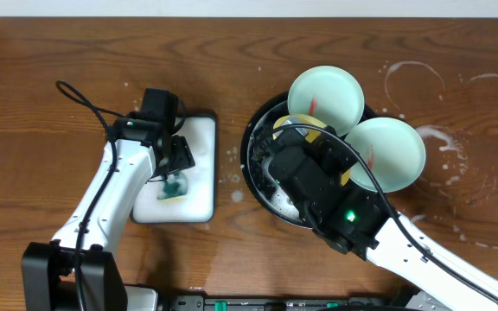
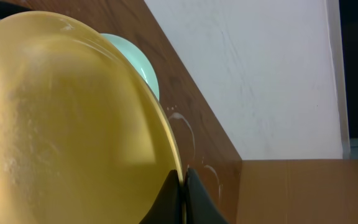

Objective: Clean dirty plates on tray and stack at the side

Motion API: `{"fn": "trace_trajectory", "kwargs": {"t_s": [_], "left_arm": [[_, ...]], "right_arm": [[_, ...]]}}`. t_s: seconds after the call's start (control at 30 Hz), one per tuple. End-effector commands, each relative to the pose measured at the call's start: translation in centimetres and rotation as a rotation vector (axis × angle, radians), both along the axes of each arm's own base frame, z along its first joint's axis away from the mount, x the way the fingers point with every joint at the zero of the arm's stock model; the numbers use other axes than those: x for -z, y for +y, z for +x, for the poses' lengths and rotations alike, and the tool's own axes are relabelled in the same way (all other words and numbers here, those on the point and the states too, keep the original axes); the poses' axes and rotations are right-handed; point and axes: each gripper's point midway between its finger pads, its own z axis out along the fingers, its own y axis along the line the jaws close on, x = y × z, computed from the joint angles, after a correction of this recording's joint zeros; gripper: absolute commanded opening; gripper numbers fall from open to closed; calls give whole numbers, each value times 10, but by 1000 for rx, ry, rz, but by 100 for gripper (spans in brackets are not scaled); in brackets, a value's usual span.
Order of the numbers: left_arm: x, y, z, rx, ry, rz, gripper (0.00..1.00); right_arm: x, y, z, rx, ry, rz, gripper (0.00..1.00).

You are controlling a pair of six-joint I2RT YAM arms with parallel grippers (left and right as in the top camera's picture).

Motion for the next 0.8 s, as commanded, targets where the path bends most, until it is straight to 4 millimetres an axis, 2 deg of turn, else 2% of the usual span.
{"fn": "trace_trajectory", "kwargs": {"t_s": [0.0,0.77], "left_arm": [[-1,2,0,-4,-1,8,81],[-1,2,0,-4,-1,8,81]], "right_arm": [[-17,0,0,14,-43,20,1],[-17,-1,0,30,-49,42,1]]}}
